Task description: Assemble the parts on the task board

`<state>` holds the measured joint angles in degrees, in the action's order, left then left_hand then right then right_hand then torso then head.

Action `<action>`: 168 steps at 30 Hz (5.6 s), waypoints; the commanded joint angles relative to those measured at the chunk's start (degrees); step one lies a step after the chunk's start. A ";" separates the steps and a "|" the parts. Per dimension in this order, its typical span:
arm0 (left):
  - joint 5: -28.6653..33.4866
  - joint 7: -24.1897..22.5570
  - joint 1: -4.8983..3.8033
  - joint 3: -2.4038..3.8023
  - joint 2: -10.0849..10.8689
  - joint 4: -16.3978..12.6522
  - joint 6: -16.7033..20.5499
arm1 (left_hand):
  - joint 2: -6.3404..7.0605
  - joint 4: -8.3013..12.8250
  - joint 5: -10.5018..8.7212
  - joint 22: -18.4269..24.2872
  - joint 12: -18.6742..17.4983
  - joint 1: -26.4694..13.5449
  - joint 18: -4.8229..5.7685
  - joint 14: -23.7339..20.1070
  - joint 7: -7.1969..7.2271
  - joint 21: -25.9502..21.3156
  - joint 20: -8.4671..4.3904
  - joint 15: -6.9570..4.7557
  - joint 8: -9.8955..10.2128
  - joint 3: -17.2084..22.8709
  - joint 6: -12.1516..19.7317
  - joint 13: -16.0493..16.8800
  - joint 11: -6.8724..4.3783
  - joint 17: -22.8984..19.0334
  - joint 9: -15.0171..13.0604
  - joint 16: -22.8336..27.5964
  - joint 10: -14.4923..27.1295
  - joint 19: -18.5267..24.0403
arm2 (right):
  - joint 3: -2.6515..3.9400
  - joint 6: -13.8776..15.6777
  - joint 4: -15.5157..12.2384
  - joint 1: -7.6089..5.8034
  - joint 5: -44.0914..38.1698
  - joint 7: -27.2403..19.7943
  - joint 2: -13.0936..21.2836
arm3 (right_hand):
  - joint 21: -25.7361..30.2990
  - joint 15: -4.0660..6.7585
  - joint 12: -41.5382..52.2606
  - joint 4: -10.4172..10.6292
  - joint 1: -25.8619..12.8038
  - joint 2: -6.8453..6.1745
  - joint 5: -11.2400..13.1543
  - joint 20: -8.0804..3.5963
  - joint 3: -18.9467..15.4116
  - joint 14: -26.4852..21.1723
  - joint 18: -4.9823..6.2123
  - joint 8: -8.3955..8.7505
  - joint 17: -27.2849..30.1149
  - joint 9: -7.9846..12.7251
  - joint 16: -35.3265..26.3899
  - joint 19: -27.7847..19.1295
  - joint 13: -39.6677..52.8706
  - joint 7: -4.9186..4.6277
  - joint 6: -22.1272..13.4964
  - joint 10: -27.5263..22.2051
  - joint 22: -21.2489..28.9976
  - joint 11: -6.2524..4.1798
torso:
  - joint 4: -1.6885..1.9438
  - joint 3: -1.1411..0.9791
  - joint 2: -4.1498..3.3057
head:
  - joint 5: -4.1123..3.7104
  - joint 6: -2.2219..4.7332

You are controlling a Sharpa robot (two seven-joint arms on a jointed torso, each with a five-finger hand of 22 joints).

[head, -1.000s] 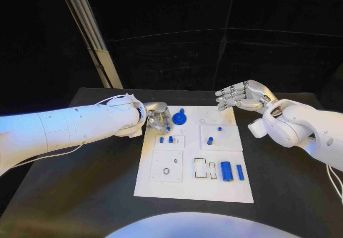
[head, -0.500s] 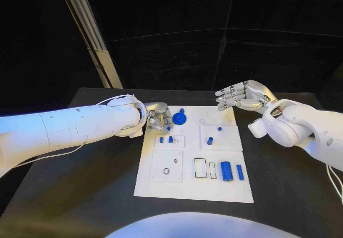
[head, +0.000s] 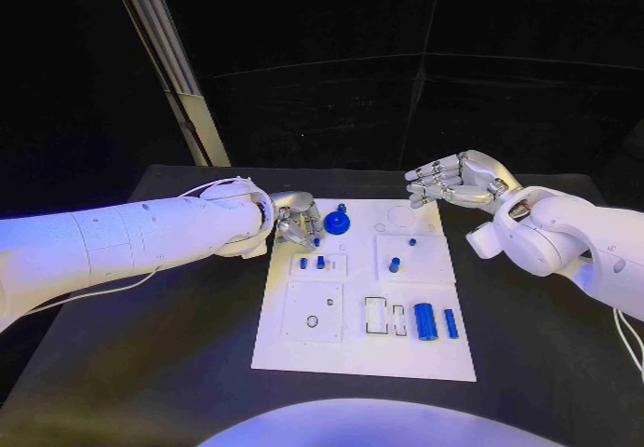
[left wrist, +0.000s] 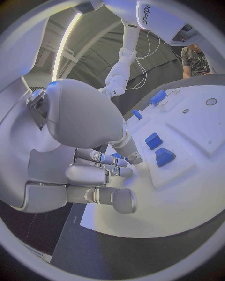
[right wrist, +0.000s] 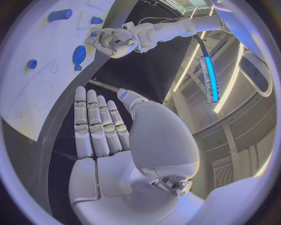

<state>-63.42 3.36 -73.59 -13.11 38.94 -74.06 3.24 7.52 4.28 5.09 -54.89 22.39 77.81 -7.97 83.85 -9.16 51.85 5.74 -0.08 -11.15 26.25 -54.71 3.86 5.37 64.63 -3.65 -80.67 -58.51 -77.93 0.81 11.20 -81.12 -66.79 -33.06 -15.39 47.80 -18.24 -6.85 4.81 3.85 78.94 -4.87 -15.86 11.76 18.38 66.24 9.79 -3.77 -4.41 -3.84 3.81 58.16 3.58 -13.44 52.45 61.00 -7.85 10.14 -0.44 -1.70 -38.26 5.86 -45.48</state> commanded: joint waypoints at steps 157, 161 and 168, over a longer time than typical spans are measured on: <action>67.13 -27.59 -0.39 -0.15 8.09 -1.60 1.16 | -4.34 0.27 1.24 11.76 8.70 -1.27 -2.51 -12.40 -0.96 -16.24 0.84 0.99 -2.08 -5.71 -0.66 0.13 0.46 -30.30 -0.19 13.70 4.27 8.55 | 0.38 5.67 -11.93 3.23 -65.29 21.61 2.97 | -53.71 8.20 -0.74 -7.49 0.44 0.06 11.36 -7.19 12.31 18.06 -3.14 -0.72 -38.02 -0.53 53.17 16.67 0.54 5.49 13.21 12.08 -47.85 -6.53 | 0.05 0.04 -0.05 | -5.92 2.32; 67.13 -27.60 -0.39 -0.15 8.14 -1.66 1.19 | -4.34 0.27 1.24 11.76 8.70 -1.27 -2.51 -12.40 -0.96 -16.24 0.84 0.99 -2.08 -5.71 -0.66 0.13 0.46 -30.30 -0.19 13.70 4.27 8.55 | 0.55 6.80 -13.66 3.23 -63.49 20.74 3.22 | -53.85 8.17 -0.80 -7.62 0.53 0.00 11.22 -7.16 12.44 18.05 -3.16 -0.66 -38.18 -0.51 53.37 16.68 0.54 5.44 13.21 12.07 -48.02 -6.49 | 0.01 0.05 -0.05 | -5.78 2.31; 67.13 -27.72 -0.39 -0.15 7.94 -1.79 1.20 | -4.34 0.27 1.24 11.76 8.70 -1.27 -2.51 -12.40 -0.96 -16.24 0.84 0.99 -2.08 -5.71 -0.66 0.13 0.46 -30.30 -0.19 13.70 4.27 8.55 | 0.63 7.91 -16.86 3.26 -61.69 18.97 1.64 | -53.97 8.13 -0.88 -7.73 0.58 -0.07 11.08 -7.13 12.56 18.03 -3.17 -0.59 -38.34 -0.48 53.57 16.66 0.53 5.37 13.18 12.03 -48.14 -6.43 | -0.04 0.03 -0.05 | -5.07 2.12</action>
<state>3.45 -24.12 -73.91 -13.30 46.98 -75.72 5.12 3.23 4.43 6.01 -43.18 30.84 76.28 -9.70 71.85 -9.91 35.99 6.58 0.83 -12.92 20.25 -55.68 4.06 5.63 34.39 -3.91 -67.22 -54.26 -69.92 1.39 16.87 -97.41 -63.46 -96.80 5.45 49.74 -71.89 1.24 4.14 -3.81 79.26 -5.16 -4.58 4.39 30.62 83.95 7.10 -4.44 -42.69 -4.24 57.07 74.54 4.05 -7.59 65.64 73.09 -55.89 3.40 -0.44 -1.66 -38.32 0.56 -43.27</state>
